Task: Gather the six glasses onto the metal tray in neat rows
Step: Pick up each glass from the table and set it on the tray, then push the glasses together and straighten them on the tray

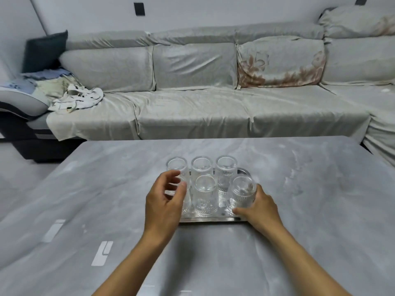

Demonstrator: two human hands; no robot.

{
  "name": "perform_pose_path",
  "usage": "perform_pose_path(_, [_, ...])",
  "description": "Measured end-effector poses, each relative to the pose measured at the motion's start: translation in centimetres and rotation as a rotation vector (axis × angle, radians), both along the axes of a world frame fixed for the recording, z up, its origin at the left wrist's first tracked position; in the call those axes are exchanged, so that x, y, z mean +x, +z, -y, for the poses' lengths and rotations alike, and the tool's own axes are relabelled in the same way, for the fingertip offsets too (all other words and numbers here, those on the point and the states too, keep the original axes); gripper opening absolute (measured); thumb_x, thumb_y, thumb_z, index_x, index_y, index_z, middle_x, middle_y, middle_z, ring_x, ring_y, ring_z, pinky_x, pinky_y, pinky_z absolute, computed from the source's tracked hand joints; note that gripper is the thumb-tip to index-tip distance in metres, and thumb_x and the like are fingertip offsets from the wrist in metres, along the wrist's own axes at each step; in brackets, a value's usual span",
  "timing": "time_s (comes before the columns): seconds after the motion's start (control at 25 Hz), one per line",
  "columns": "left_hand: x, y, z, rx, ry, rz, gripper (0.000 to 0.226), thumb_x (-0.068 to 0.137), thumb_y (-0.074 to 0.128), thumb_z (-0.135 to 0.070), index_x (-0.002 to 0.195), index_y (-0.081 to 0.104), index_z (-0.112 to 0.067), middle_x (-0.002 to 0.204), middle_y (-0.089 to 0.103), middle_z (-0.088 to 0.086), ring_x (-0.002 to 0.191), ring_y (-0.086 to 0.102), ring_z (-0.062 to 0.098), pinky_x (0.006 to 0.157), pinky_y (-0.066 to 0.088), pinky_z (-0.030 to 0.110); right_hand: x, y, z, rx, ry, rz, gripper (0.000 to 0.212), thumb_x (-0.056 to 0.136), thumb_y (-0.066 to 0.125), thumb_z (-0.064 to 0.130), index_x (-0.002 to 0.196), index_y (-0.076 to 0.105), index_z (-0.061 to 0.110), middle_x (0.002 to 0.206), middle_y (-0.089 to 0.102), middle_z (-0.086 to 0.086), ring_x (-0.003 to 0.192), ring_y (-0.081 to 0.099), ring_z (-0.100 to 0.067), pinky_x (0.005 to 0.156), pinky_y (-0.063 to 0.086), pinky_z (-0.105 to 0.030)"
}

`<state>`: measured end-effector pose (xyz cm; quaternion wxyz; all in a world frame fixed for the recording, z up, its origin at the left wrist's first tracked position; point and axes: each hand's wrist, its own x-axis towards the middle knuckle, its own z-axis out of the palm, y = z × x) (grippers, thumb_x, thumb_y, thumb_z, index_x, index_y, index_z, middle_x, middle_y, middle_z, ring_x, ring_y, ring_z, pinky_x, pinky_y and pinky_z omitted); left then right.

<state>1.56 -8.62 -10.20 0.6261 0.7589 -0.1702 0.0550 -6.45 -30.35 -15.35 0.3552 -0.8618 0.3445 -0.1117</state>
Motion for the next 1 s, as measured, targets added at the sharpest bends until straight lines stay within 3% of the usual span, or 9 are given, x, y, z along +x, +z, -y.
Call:
perform_pose_path(0.12, [1.8, -1.6, -2.7, 0.065, 0.07, -0.059, 0.025, 0.088, 0.068, -0.02, 0.101, 0.061, -0.04, 0.097, 0.067, -0.01, 0.086, 0.063, 0.003, 0.059, 0.05, 0.013, 0.6, -0.8, 0.6, -0.037, 0.055, -0.054, 0.081, 0.056, 0.077, 0.046, 0.126, 0.046, 0.022, 0.109, 0.069, -0.008, 0.099, 0.063, -0.031, 0.087, 0.051, -0.043])
perform_pose_path(0.2, [3.2, -2.6, -4.4, 0.109, 0.13, -0.122, 0.034, 0.084, 0.068, -0.013, 0.106, 0.06, -0.038, 0.102, 0.066, -0.012, 0.093, 0.064, 0.008, 0.065, 0.05, 0.015, 0.2, -0.9, 1.6, 0.045, 0.123, -0.023, 0.081, 0.055, 0.077, 0.032, 0.129, 0.044, 0.024, 0.115, 0.069, -0.004, 0.093, 0.066, -0.019, 0.078, 0.054, -0.034])
perform_pose_path(0.28, [5.1, -3.5, -5.8, 0.229, 0.141, -0.282, 0.052, 0.08, 0.068, -0.005, 0.124, 0.056, -0.029, 0.114, 0.062, -0.005, 0.11, 0.061, 0.023, 0.082, 0.055, 0.035, -0.2, -0.7, 3.2, 0.176, 0.152, 0.039, 0.089, 0.06, 0.079, 0.01, 0.138, 0.039, 0.024, 0.13, 0.061, -0.003, 0.092, 0.066, -0.01, 0.071, 0.051, -0.022])
perform_pose_path(0.4, [8.0, -3.6, -6.8, 0.447, -0.089, -0.406, 0.081, 0.078, 0.068, 0.003, 0.148, 0.036, -0.024, 0.141, 0.049, 0.005, 0.132, 0.047, 0.028, 0.096, 0.047, 0.039, -0.3, -0.8, 5.8, 0.125, 0.185, 0.013, 0.099, 0.063, 0.079, -0.002, 0.147, 0.031, 0.019, 0.139, 0.051, -0.004, 0.115, 0.055, -0.018, 0.092, 0.046, -0.03])
perform_pose_path(0.52, [10.1, -3.0, -6.4, 0.551, -0.271, -0.388, 0.087, 0.077, 0.073, 0.004, 0.151, 0.034, -0.022, 0.148, 0.048, 0.007, 0.137, 0.044, 0.026, 0.095, 0.042, 0.032, 0.5, -0.8, 7.1, 0.122, 0.34, -0.031, 0.083, 0.061, 0.08, -0.004, 0.132, 0.049, 0.027, 0.13, 0.059, 0.01, 0.123, 0.054, -0.014, 0.101, 0.044, -0.027])
perform_pose_path(0.68, [11.0, -3.6, -6.3, 0.604, -0.298, -0.347, 0.073, 0.072, 0.083, -0.002, 0.137, 0.053, -0.017, 0.123, 0.067, 0.004, 0.12, 0.057, 0.02, 0.09, 0.046, 0.029, 2.0, -0.7, 6.6, 0.096, 0.418, -0.05, 0.07, 0.058, 0.087, 0.018, 0.119, 0.059, 0.036, 0.112, 0.069, 0.016, 0.103, 0.064, -0.005, 0.09, 0.049, -0.024])
perform_pose_path(0.76, [10.7, -3.9, -5.8, 0.598, -0.329, -0.326, 0.067, 0.071, 0.082, 0.002, 0.133, 0.058, -0.011, 0.116, 0.071, 0.008, 0.112, 0.064, 0.022, 0.089, 0.051, 0.029, 2.3, -0.9, 5.8, 0.044, 0.43, -0.053, 0.075, 0.053, 0.086, 0.034, 0.12, 0.055, 0.041, 0.108, 0.067, 0.025, 0.097, 0.06, 0.012, 0.08, 0.044, -0.009])
perform_pose_path(0.84, [10.5, -4.1, -5.4, 0.555, -0.323, -0.312, 0.064, 0.071, 0.081, 0.004, 0.13, 0.06, -0.009, 0.112, 0.071, 0.01, 0.108, 0.067, 0.024, 0.086, 0.055, 0.03, 2.3, -1.2, 5.0, 0.017, 0.438, -0.041, 0.081, 0.051, 0.085, 0.042, 0.125, 0.051, 0.044, 0.108, 0.064, 0.03, 0.097, 0.058, 0.016, 0.077, 0.04, -0.004])
perform_pose_path(1.0, [10.9, -4.5, -5.4, 0.549, -0.302, -0.313, 0.081, 0.067, 0.083, 0.002, 0.14, 0.051, -0.014, 0.126, 0.067, 0.005, 0.118, 0.062, 0.024, 0.095, 0.052, 0.034, 2.7, -1.2, 5.8, 0.164, 0.468, -0.049, 0.105, 0.06, 0.086, 0.017, 0.147, 0.03, 0.033, 0.142, 0.052, 0.012, 0.132, 0.046, -0.006, 0.109, 0.037, -0.031])
